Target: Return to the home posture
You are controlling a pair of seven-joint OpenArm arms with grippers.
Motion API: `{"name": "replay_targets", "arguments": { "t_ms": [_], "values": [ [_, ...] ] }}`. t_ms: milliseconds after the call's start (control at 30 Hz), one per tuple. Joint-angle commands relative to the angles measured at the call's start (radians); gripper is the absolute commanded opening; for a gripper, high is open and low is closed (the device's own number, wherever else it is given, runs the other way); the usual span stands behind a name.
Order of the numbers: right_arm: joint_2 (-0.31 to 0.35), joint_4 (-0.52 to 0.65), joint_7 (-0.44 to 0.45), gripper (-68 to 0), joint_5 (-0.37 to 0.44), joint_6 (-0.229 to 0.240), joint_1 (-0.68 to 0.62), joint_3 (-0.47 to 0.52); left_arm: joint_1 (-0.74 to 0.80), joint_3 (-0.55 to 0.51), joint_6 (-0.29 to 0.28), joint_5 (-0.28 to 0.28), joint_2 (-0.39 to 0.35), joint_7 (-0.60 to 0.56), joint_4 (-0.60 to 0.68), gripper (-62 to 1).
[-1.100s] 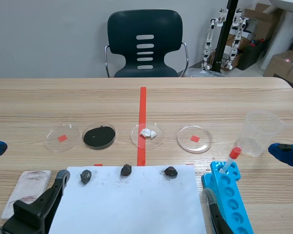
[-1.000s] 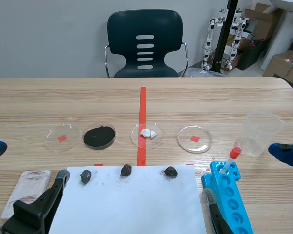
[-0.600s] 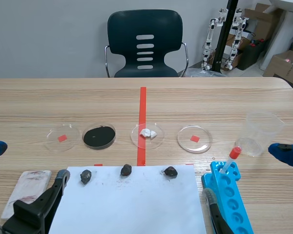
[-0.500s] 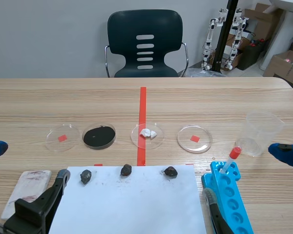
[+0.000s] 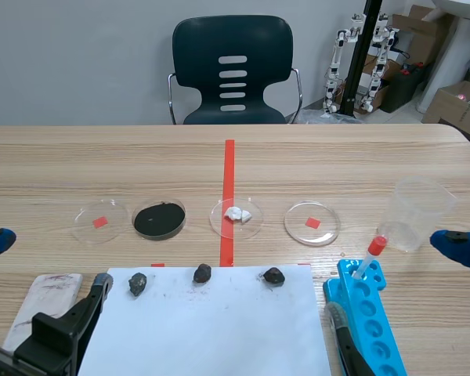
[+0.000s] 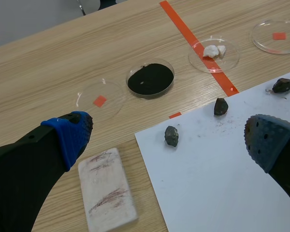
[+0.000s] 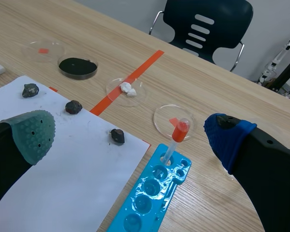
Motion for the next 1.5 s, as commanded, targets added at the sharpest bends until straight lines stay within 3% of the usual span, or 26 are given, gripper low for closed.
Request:
{"name": "replay_targets", "arguments": {
  "t_ms": [0,1467],
  "values": [
    [0.002,0.019,0.014,-2.0,0.008,-0.003,0.011,0.006,0.006,0.003,0.002,-0.01,0.005,-0.021,0.015,1.4],
    [0.002,0.019,0.014,-2.0,0.008,-0.003,0.011,0.006,-0.054,0.031,0.002,-0.013,0.032,0.01,0.015,1.4]
  ]
}}
